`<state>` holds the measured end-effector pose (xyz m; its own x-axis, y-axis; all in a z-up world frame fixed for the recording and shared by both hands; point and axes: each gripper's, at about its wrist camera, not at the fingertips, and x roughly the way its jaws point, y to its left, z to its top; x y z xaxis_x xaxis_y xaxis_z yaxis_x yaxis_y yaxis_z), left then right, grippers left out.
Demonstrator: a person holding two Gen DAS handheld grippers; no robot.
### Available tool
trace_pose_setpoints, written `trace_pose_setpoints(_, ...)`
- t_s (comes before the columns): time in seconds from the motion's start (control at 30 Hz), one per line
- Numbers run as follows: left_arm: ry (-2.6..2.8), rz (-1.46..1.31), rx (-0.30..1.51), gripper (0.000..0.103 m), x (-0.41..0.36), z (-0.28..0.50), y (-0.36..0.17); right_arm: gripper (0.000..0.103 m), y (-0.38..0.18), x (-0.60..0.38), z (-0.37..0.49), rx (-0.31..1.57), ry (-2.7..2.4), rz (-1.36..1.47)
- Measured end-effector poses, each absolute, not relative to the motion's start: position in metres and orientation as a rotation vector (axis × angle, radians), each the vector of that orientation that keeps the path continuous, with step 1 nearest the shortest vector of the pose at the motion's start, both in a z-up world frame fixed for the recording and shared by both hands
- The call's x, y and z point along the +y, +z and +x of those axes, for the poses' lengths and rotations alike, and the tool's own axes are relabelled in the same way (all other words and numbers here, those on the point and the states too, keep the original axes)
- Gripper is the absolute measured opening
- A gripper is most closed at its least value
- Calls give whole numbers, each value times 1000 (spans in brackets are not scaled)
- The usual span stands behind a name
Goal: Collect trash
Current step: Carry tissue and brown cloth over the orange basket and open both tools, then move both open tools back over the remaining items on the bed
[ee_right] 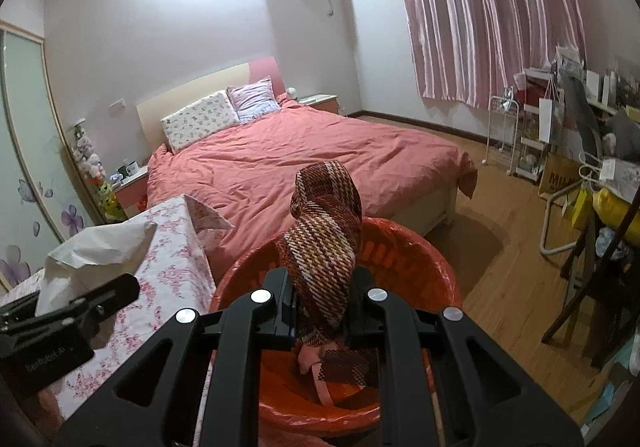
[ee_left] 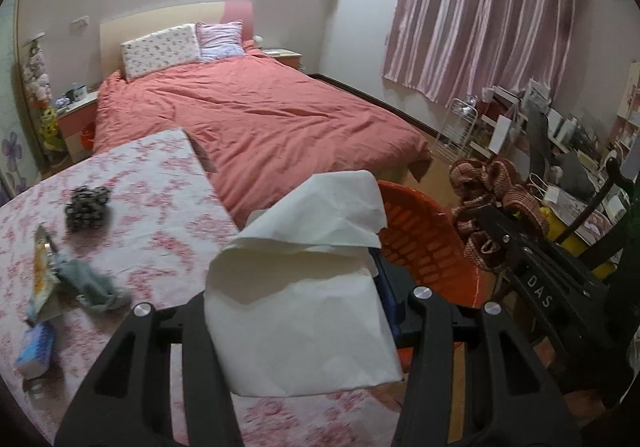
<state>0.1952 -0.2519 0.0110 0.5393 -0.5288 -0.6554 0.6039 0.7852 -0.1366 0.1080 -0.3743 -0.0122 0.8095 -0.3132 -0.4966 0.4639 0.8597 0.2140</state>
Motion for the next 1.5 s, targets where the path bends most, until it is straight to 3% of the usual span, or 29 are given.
trace_pose_setpoints(0.17,-706,123,767,50,-276,199,-3,15,-22,-390,111,485,-415,386)
trace_pose_setpoints(0.23,-712,132,775,57,-287,201,-10,16,-25,-395,113,491,-413,405)
trace_pose_setpoints(0.47,-672,172,802,65,-295,210,-32,38,-34,-404,115,509,-415,436)
trace_pose_setpoints(0.87,-552,157,788,71,-244,216,-26,52,-23,-394,113,506,-410,398)
trace_pose_setpoints(1.5,-288,61,757,76,-86,203,-11,53,-13,-299,129,568,-234,313)
